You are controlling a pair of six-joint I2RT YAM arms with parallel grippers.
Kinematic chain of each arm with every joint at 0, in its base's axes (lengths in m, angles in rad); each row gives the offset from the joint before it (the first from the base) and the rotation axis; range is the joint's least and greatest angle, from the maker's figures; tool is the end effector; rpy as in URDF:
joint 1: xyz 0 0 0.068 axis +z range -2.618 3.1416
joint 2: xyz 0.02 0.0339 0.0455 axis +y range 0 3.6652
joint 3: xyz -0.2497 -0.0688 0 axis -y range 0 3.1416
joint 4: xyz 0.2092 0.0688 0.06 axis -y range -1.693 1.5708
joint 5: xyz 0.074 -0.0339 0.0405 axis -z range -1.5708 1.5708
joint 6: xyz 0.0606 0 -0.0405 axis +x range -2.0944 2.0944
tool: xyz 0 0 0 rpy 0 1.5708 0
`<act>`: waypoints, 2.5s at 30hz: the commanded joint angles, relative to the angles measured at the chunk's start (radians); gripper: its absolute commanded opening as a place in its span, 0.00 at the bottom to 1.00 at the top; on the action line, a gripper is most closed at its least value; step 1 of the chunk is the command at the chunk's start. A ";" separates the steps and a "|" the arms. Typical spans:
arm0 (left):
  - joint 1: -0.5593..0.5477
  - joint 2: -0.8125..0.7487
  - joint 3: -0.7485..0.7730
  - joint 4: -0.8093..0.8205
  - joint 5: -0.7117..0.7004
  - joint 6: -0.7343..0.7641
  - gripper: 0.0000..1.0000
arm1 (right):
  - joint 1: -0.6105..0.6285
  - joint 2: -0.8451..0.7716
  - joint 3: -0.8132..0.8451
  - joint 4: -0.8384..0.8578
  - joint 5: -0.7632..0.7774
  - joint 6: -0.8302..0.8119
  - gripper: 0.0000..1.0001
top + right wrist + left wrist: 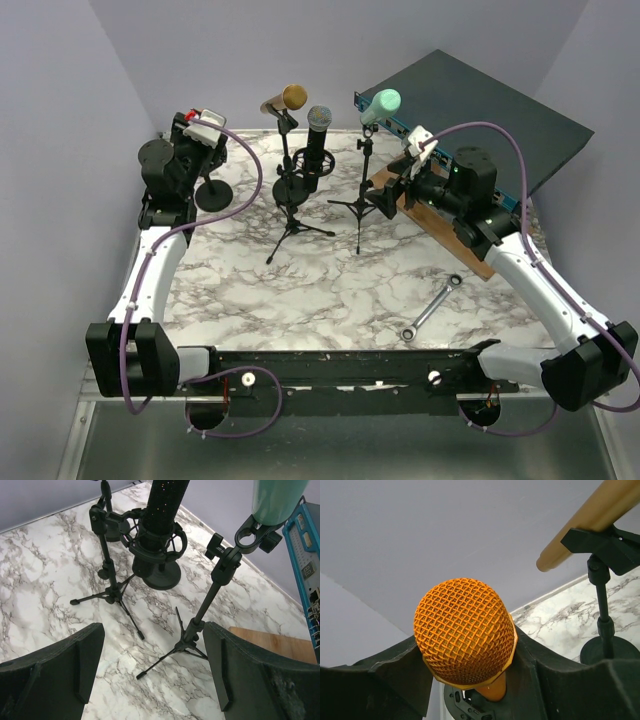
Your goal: Remove the microphone from the stand
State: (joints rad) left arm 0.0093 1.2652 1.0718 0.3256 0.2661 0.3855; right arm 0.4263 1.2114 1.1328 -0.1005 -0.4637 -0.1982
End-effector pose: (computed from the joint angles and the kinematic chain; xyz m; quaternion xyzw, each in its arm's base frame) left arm 0.2932 -0.0132 0.3878 0.2201 0.6229 0.0605 0.7483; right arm 0.2361 0.1370 0.3678 -0.3696 0.6656 0.2462 0.5998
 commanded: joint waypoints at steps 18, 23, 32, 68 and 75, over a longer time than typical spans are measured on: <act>0.009 -0.135 0.320 -0.491 0.078 -0.087 0.00 | 0.009 -0.007 -0.012 0.004 -0.033 0.010 0.88; 0.009 -0.221 0.334 -0.842 0.034 -0.040 0.00 | 0.011 -0.017 -0.018 0.007 -0.039 0.010 0.88; 0.033 -0.329 0.094 -1.125 -0.050 -0.052 0.00 | 0.016 -0.018 -0.026 0.011 -0.049 0.018 0.88; 0.255 0.324 -0.084 -1.104 -0.150 -0.109 0.30 | 0.017 -0.059 -0.089 0.030 -0.067 -0.006 0.88; 0.255 0.403 -0.050 -1.114 -0.191 -0.106 0.32 | 0.017 -0.062 -0.090 0.030 -0.072 -0.007 0.89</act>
State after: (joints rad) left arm 0.2554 1.6222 0.9810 -0.7891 0.1337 0.2836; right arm 0.4377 1.1698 1.0561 -0.0944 -0.5114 -0.1925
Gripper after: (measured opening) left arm 0.517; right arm 0.883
